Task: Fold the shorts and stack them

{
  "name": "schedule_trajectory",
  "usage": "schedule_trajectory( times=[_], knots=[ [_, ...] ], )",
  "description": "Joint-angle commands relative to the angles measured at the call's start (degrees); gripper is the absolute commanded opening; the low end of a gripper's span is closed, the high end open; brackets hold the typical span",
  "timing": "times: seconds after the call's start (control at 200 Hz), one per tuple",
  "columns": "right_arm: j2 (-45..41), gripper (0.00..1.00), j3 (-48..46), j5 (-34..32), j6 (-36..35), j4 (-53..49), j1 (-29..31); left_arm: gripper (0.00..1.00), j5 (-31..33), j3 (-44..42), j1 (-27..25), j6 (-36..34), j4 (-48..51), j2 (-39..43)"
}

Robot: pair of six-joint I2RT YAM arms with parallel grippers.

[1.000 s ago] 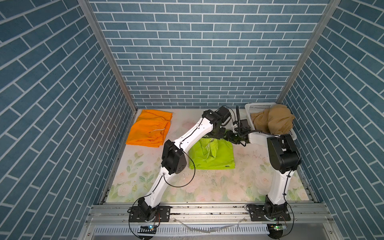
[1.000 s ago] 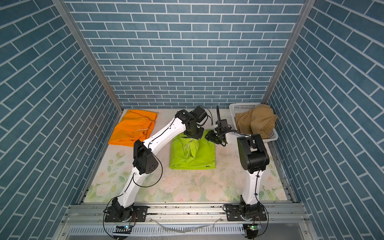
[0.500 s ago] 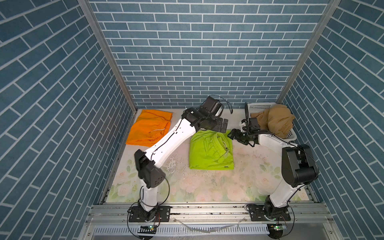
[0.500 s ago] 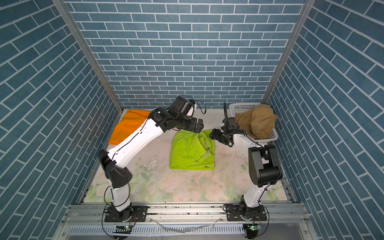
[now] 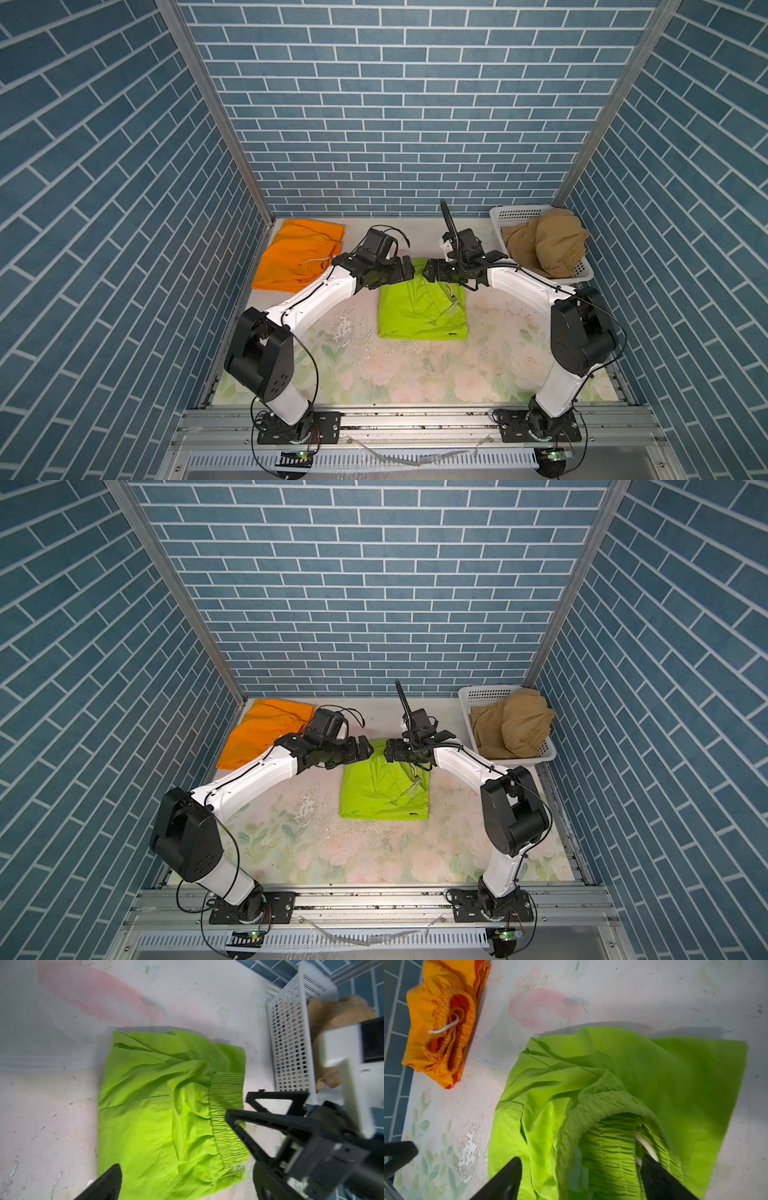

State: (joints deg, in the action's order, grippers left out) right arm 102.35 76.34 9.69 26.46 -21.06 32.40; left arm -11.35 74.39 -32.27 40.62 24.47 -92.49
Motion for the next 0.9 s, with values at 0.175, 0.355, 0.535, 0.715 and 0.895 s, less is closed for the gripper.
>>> schedule_trajectory(
  times=[0.175, 0.355, 0.535, 0.715, 0.895],
  knots=[
    [5.93, 0.58, 5.82, -6.13, -1.23, -8.29, 1.68, 1.0, -0.64, -2.69, 0.87, 2.39, -3.38, 1.13],
    [3.29, 0.2, 1.85, -6.8, -1.81, -6.67, 0.79, 1.0, -2.33, -5.07, 0.85, 4.85, -7.55, -1.35],
    [1.84, 0.11, -3.7, -5.44, -2.33, -3.69, -2.26, 1.0, -3.52, -6.54, 0.24, 6.57, -11.53, -4.67],
    [2.22, 0.14, -9.2, -2.45, -2.9, 1.18, -5.53, 1.0, -2.84, -8.53, -1.45, 7.71, -14.04, -7.11],
    [3.91, 0.4, -11.03, 0.61, -2.72, 4.08, -6.31, 1.0, -2.16, -11.66, -3.09, 8.45, -15.35, -8.86]
  ],
)
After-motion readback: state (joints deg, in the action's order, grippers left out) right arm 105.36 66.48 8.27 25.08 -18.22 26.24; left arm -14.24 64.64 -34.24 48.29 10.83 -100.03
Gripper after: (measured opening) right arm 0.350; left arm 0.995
